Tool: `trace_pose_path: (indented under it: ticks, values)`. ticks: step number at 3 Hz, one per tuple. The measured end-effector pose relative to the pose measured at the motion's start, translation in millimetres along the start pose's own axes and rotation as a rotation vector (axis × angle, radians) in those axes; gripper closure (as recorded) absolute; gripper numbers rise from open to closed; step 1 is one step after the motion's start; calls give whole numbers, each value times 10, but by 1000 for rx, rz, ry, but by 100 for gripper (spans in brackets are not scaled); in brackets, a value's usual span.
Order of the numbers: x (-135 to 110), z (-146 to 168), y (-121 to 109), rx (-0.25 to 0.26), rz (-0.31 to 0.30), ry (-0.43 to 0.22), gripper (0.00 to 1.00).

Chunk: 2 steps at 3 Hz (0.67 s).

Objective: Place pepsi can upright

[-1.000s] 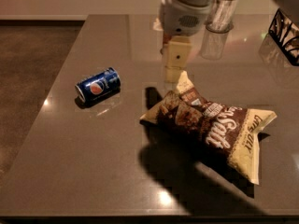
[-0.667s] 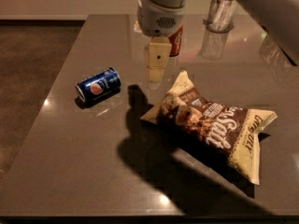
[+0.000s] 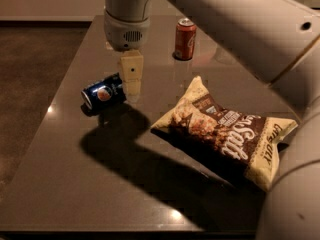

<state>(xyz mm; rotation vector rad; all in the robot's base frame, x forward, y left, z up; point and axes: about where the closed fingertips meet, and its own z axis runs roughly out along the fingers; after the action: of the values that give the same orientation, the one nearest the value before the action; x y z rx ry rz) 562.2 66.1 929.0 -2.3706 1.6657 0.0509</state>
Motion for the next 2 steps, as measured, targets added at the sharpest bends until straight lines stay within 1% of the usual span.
trace_pose_path:
  ticks: [1,2]
  values:
    - [-269,283,-131,-49,-63,4,0]
    - [-471,532,-187,-87,-108,12,0]
